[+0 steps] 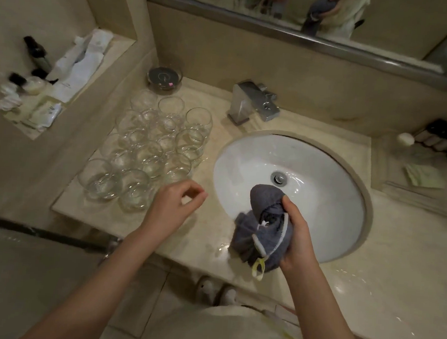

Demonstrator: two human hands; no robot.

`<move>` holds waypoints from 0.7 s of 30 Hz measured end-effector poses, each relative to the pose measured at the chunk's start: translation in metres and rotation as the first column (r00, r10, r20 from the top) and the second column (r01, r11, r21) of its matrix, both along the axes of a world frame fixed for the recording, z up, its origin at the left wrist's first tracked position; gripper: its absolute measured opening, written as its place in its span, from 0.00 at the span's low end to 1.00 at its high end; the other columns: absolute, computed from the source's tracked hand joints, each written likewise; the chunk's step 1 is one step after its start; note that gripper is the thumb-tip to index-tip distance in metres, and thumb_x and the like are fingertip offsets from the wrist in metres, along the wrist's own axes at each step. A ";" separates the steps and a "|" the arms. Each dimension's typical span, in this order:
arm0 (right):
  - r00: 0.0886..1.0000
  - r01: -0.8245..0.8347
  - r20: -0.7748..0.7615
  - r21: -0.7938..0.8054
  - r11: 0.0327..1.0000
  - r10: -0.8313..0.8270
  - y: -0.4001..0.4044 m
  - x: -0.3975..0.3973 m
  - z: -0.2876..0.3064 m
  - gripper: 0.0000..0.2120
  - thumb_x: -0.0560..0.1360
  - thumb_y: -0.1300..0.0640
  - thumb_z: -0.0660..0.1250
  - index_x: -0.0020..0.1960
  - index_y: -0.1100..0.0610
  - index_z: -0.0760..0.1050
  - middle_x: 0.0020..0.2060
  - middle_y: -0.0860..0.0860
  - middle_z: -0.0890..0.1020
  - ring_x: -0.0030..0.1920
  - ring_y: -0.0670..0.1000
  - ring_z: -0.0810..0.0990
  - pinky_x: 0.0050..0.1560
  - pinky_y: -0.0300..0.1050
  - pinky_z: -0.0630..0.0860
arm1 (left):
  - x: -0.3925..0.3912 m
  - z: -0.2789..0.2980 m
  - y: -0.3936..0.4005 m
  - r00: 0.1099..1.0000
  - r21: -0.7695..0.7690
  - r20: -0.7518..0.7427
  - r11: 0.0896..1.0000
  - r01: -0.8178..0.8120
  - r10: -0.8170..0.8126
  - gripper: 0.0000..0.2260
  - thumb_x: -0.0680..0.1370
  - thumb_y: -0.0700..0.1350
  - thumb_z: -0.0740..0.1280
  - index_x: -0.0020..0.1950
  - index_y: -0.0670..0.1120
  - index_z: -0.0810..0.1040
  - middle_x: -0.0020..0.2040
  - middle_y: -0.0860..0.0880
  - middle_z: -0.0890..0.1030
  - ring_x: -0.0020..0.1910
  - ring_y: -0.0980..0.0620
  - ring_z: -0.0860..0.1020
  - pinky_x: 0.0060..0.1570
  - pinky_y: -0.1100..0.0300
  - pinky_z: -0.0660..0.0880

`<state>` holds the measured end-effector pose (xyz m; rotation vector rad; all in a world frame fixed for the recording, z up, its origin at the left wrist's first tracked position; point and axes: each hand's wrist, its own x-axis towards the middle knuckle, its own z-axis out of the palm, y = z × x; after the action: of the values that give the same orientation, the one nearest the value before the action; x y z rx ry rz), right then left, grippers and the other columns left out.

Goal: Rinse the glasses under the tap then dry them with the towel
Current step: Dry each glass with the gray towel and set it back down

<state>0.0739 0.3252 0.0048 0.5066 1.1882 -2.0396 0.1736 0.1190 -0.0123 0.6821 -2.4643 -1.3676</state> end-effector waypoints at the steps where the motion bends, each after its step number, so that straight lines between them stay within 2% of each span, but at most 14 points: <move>1: 0.997 0.036 -0.065 0.027 0.999 -0.034 0.004 -0.003 0.005 0.15 0.78 0.53 0.63 0.57 0.62 0.78 0.45 0.57 0.85 0.42 0.53 0.85 0.42 0.45 0.82 | -0.006 0.000 0.008 1.000 0.064 0.012 0.998 -0.004 0.004 0.04 0.75 0.39 0.72 0.42 0.47 0.82 0.38 0.57 0.82 0.39 0.63 0.79 0.44 0.70 0.72; 4: 0.937 0.144 -0.344 0.204 0.968 -0.067 0.017 -0.017 0.020 0.08 0.79 0.58 0.63 0.53 0.62 0.77 0.43 0.54 0.83 0.39 0.46 0.83 0.37 0.38 0.78 | -0.030 -0.001 0.034 0.999 0.250 0.033 0.968 -0.023 0.015 0.09 0.76 0.37 0.71 0.39 0.50 0.81 0.37 0.50 0.83 0.36 0.55 0.80 0.42 0.65 0.75; 6: 0.877 0.206 -0.477 0.285 0.936 -0.048 0.027 -0.028 0.031 0.05 0.79 0.59 0.64 0.51 0.58 0.78 0.43 0.52 0.83 0.42 0.45 0.83 0.42 0.38 0.77 | -0.050 0.001 0.052 0.999 0.327 0.050 0.945 0.003 -0.021 0.08 0.76 0.37 0.70 0.39 0.49 0.81 0.38 0.47 0.84 0.37 0.51 0.82 0.42 0.62 0.76; 10: 0.833 0.290 -0.545 0.286 0.913 -0.094 0.050 -0.057 0.051 0.03 0.77 0.59 0.67 0.50 0.54 0.79 0.46 0.53 0.84 0.49 0.53 0.83 0.52 0.48 0.78 | -0.097 0.012 0.083 0.989 0.350 0.054 0.930 0.109 -0.136 0.08 0.76 0.40 0.70 0.39 0.49 0.81 0.37 0.50 0.84 0.36 0.52 0.82 0.40 0.63 0.73; 17: 0.712 0.399 -0.695 0.286 0.871 -0.098 0.106 -0.133 0.098 0.03 0.77 0.59 0.68 0.50 0.55 0.78 0.44 0.49 0.83 0.46 0.46 0.82 0.49 0.42 0.78 | -0.184 0.058 0.141 0.977 0.364 -0.056 0.907 0.211 -0.205 0.07 0.78 0.40 0.68 0.40 0.49 0.81 0.39 0.49 0.84 0.37 0.53 0.82 0.40 0.62 0.76; 19: 0.674 0.424 -0.734 0.291 0.858 -0.084 0.124 -0.156 0.112 0.04 0.76 0.59 0.69 0.50 0.54 0.78 0.46 0.49 0.83 0.48 0.47 0.82 0.51 0.43 0.78 | -0.210 0.072 0.161 0.969 0.372 -0.083 0.895 0.245 -0.231 0.07 0.78 0.41 0.68 0.41 0.48 0.81 0.40 0.49 0.84 0.37 0.54 0.81 0.41 0.59 0.76; 21: 0.627 0.454 -0.776 0.296 0.840 -0.066 0.144 -0.181 0.126 0.04 0.76 0.58 0.70 0.50 0.52 0.78 0.47 0.48 0.82 0.50 0.47 0.82 0.52 0.43 0.78 | -0.238 0.086 0.182 0.961 0.383 -0.122 0.881 0.277 -0.249 0.06 0.79 0.42 0.68 0.42 0.48 0.81 0.40 0.49 0.84 0.37 0.54 0.81 0.41 0.61 0.74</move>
<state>-0.1074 0.4691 0.1310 0.0158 2.2733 -2.2884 -0.0649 0.3009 0.0738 0.3691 -2.3055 -1.9947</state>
